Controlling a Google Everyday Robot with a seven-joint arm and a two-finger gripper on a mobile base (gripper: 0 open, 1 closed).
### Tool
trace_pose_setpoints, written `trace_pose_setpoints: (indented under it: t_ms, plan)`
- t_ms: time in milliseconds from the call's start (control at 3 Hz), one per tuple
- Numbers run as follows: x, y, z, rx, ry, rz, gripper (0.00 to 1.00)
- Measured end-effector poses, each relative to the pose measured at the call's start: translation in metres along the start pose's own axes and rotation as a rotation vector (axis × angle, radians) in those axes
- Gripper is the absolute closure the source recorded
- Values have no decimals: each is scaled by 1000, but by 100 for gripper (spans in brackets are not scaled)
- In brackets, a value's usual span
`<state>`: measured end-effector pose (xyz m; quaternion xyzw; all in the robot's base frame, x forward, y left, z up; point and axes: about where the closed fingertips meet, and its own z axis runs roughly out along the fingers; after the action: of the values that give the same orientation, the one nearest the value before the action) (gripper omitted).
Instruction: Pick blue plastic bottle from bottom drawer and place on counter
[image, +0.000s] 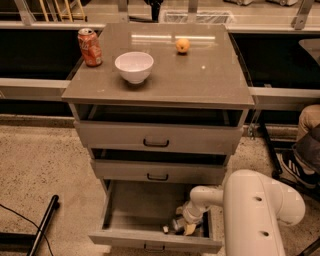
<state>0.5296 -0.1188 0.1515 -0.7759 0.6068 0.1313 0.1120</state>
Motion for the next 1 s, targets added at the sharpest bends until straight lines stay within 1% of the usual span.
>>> trace_pose_setpoints:
  t_ms: [333, 667, 1000]
  plan:
    - [5, -1, 15, -9, -9, 3, 36]
    - [10, -3, 24, -10, -17, 13, 46]
    - [12, -4, 26, -4, -34, 28, 62]
